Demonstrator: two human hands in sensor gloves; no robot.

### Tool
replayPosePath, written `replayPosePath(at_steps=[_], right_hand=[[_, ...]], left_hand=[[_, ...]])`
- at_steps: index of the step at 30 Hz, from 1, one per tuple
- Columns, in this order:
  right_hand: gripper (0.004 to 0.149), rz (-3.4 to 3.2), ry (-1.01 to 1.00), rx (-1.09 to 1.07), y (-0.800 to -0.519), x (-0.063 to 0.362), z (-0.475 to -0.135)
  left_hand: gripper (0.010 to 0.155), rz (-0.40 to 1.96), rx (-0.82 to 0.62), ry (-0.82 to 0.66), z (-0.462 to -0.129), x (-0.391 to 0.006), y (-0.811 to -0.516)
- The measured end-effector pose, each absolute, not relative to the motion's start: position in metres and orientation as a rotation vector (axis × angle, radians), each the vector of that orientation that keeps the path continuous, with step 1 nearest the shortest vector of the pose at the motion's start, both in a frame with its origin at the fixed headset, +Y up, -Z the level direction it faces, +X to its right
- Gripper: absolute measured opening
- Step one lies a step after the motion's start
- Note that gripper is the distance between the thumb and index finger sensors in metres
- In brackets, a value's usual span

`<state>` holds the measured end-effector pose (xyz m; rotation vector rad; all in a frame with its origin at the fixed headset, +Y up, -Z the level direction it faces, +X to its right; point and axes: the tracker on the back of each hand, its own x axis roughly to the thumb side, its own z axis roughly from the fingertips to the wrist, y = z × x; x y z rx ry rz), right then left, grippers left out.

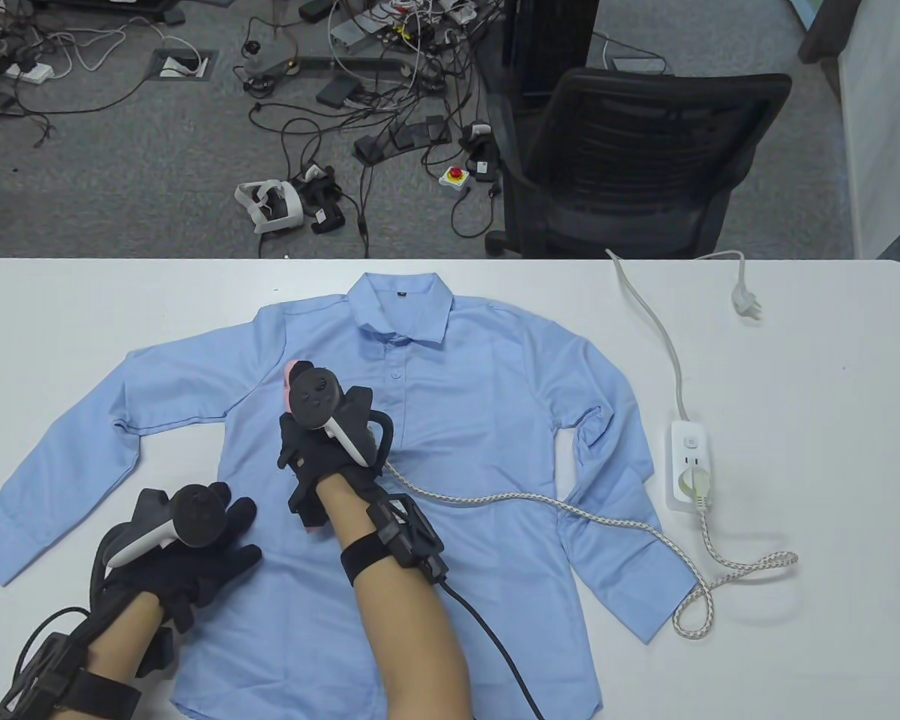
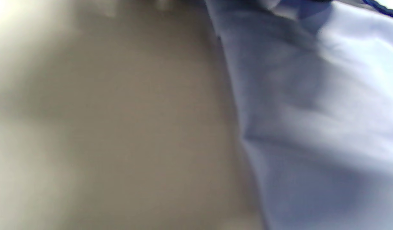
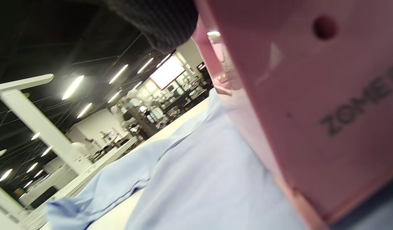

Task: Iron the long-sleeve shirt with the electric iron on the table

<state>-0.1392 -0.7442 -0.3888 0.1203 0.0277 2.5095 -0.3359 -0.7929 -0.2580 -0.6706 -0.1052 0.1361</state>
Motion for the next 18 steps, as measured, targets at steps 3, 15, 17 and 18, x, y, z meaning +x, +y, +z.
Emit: replayPosePath(at_steps=[3,15,17,18], right_hand=[[0.071,2.515,-0.014,0.031,-0.744,-0.128,-0.393],[0.069,2.521,-0.105,-0.065,-0.743,-0.108,-0.398],[0.069,2.472,-0.094,-0.065,-0.74,-0.104,-0.397],[0.069,2.45,-0.097,-0.064,-0.738,-0.103,-0.395]], left_hand=[[0.073,0.134,-0.669,-0.106,-0.258,-0.335,-0.792],[0.073,0.148,-0.662,-0.112,-0.259,-0.338,-0.788],[0.074,0.195,-0.632,-0.088,-0.262,-0.342,-0.786],[0.074,0.211,-0.618,-0.08,-0.263,-0.344,-0.785]])
